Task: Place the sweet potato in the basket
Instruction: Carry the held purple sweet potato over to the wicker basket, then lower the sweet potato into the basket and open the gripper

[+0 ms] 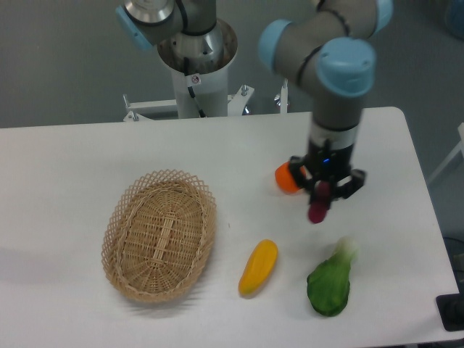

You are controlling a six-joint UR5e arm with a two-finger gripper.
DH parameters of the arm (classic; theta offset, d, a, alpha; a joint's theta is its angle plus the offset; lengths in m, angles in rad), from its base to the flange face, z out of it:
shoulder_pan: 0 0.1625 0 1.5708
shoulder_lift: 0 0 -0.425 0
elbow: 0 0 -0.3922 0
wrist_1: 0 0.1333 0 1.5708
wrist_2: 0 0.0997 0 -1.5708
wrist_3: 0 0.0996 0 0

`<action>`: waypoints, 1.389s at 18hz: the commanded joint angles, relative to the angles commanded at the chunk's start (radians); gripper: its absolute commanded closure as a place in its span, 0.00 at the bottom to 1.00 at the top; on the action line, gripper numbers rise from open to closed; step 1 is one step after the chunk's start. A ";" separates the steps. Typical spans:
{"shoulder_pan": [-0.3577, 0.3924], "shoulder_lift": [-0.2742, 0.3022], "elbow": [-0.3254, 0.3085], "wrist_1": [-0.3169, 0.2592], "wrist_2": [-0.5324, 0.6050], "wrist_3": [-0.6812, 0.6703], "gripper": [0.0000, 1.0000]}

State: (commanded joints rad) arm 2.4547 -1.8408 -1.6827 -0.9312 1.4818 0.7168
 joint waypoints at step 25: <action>-0.407 -0.127 -0.094 0.075 0.202 -0.247 0.44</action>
State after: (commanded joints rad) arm 2.0479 -1.9681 -1.7763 -0.8560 1.6842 0.4694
